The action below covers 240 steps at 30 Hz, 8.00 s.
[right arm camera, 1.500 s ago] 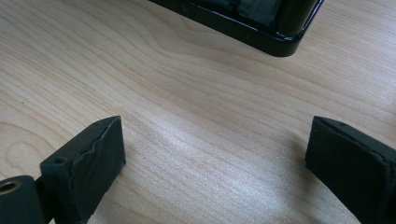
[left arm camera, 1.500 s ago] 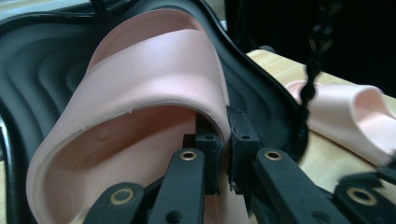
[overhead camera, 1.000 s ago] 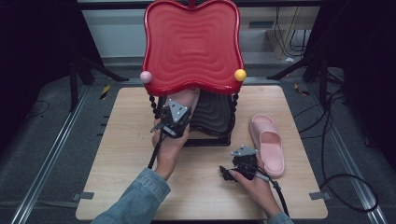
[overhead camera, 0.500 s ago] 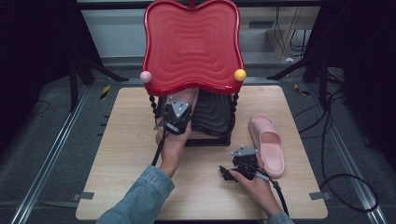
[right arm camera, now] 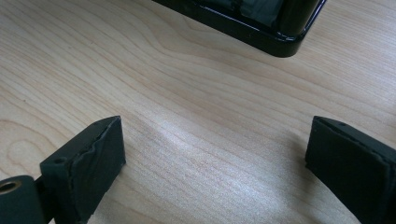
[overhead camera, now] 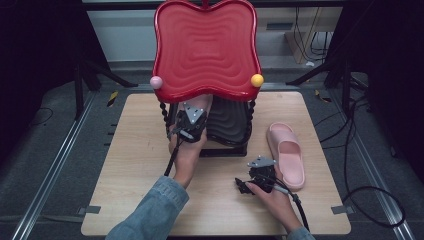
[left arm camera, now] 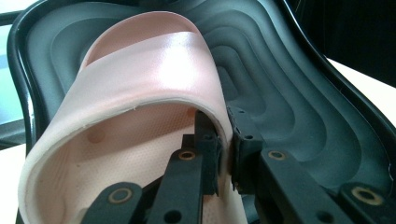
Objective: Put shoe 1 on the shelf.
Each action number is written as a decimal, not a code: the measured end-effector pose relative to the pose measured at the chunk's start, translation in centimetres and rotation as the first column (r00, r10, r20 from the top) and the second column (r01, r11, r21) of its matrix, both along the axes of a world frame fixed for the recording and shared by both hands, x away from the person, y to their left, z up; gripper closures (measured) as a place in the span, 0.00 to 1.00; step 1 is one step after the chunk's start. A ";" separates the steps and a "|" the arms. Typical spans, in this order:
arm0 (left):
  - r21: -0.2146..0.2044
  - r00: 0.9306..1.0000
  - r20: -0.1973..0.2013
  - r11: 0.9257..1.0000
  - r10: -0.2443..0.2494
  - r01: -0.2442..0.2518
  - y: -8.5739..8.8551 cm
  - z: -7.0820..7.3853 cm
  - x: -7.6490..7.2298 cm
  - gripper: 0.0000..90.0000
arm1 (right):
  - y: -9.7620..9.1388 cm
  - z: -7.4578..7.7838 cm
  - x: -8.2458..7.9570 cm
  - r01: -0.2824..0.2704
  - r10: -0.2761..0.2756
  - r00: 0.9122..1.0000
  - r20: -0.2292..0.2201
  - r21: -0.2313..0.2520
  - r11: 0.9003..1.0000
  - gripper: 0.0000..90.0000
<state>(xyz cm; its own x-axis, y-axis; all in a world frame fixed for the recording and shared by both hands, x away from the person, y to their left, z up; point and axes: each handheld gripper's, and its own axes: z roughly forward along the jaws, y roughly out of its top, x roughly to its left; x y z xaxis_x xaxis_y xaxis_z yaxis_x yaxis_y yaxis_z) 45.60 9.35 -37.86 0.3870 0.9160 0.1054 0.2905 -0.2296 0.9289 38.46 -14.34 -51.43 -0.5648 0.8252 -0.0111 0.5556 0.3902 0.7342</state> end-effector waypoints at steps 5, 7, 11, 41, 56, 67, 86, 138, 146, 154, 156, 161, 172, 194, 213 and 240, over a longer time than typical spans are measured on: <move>0.001 1.000 -0.001 1.000 -0.020 0.020 -0.1 0.1 -0.2 0.84 | 0.0 0.0 0.0 -0.001 0.001 1.000 0.000 0.000 1.000 0.06; 0.007 0.999 -0.005 0.999 -0.033 0.033 -0.2 0.2 -0.3 0.80 | 0.0 0.0 0.0 -0.002 0.002 1.000 0.000 0.000 1.000 0.06; 0.032 0.998 -0.013 0.998 -0.055 0.055 -0.2 0.3 -0.8 0.71 | 0.0 0.0 0.0 -0.003 0.003 1.000 0.000 -0.001 1.000 0.06; 0.130 0.923 -0.143 0.918 -0.357 0.375 6.8 -1.2 -9.8 0.95 | 0.0 0.0 -0.1 0.000 0.000 1.000 -0.001 0.001 1.000 0.06; 0.192 0.886 -0.274 0.881 -0.375 0.432 7.6 -5.9 -11.0 0.99 | 0.0 0.0 -0.1 0.000 0.000 1.000 0.002 -0.001 1.000 0.06; 0.195 0.891 -0.269 0.885 -0.367 0.423 7.3 -5.0 -9.5 1.00 | 0.0 0.0 -0.1 0.002 -0.002 1.000 -0.001 0.001 1.000 0.06; 0.108 0.911 -0.236 0.922 -0.339 0.371 6.8 -3.9 -6.3 1.00 | 0.0 0.0 -0.1 0.001 -0.001 1.000 0.000 0.000 1.000 0.06; -0.007 0.943 -0.332 1.000 -0.018 0.017 20.1 -6.5 -6.6 0.71 | -8.0 5.8 -2.6 0.153 -0.151 0.982 0.115 -0.015 0.988 0.58; 0.030 0.932 -0.356 0.998 0.066 -0.059 22.6 -8.3 -7.0 0.58 | -13.5 6.7 -1.0 0.275 -0.272 0.958 0.093 -0.027 0.961 0.51; 0.051 0.930 -0.356 0.996 0.089 -0.076 23.1 -8.8 -7.2 0.55 | -16.1 5.9 2.4 0.316 -0.317 0.949 -0.004 -0.045 0.948 0.48; 0.052 0.930 -0.356 0.996 0.091 -0.078 23.3 -8.8 -7.2 0.55 | -16.3 5.9 3.0 0.327 -0.328 0.944 -0.013 -0.060 0.943 0.48; 0.056 0.929 -0.358 0.996 0.090 -0.075 23.3 -9.0 -7.2 0.55 | -16.5 5.7 4.4 0.331 -0.334 0.941 -0.052 -0.060 0.942 0.52; 0.059 0.929 -0.361 0.996 0.084 -0.068 23.1 -9.2 -7.2 0.55 | -16.1 5.5 6.7 0.312 -0.318 0.945 -0.081 -0.083 0.947 0.74; 0.079 0.926 -0.369 0.995 0.082 -0.056 22.6 -9.7 -7.3 0.55 | -9.3 8.5 -2.5 -0.136 0.131 0.990 -0.049 -0.093 0.986 0.93; 0.066 0.923 -0.377 0.996 0.076 -0.055 22.7 -10.0 -7.3 0.55 | 3.0 5.8 1.7 -0.364 0.354 0.929 -0.110 -0.095 0.926 0.83; 0.063 0.923 -0.374 0.995 0.090 -0.071 22.9 -10.1 -7.3 0.50 | 6.5 6.5 -3.3 -0.410 0.408 0.895 -0.183 0.029 0.912 0.77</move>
